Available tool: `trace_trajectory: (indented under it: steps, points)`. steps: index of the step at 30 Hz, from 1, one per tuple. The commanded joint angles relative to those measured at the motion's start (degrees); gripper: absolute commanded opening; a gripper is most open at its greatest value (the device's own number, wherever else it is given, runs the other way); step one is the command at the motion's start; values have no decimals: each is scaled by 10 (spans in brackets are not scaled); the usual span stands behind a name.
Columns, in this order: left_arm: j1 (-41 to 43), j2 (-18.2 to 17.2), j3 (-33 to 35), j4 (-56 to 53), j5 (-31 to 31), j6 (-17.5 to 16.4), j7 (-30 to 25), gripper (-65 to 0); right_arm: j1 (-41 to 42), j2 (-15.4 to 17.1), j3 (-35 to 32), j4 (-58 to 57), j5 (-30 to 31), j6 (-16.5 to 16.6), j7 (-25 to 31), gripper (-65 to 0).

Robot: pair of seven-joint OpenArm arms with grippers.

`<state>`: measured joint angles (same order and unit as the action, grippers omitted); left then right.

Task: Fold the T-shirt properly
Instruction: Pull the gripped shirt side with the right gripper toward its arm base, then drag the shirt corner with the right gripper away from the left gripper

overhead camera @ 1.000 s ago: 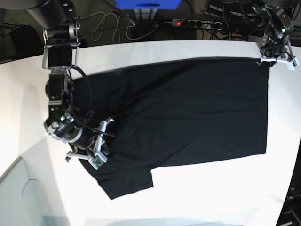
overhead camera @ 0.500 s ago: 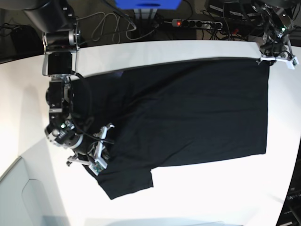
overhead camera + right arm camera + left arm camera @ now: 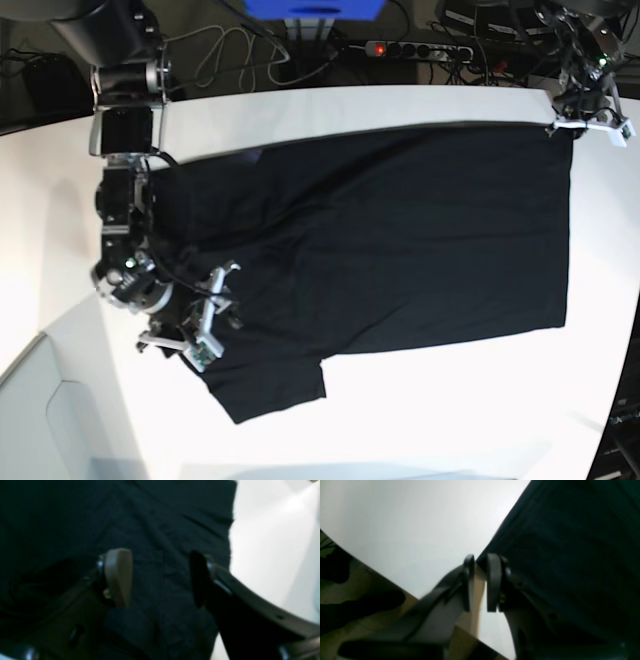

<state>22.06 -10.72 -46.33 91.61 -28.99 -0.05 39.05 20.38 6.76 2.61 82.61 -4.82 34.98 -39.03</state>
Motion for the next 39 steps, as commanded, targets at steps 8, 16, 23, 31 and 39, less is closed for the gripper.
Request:
trace_trajectory:
  steps: [8,16,23,31,39]
  points:
    - [1,-8,-5,31,-3,0,-8,-559,-52,8,9,82,6,14,12,-282]
    - [-2,20,-28,71,-3,0,-6,-558,-144,24,85,149,6,13,12,-277]
    - [-4,26,-41,77,-3,0,-5,-557,-231,27,177,200,6,13,12,-276]
    - [-15,27,-40,72,-3,0,-6,-557,-281,49,238,168,6,13,12,-276]
    - [-15,27,-40,55,-3,0,-9,-557,-326,51,246,157,6,14,16,-276]
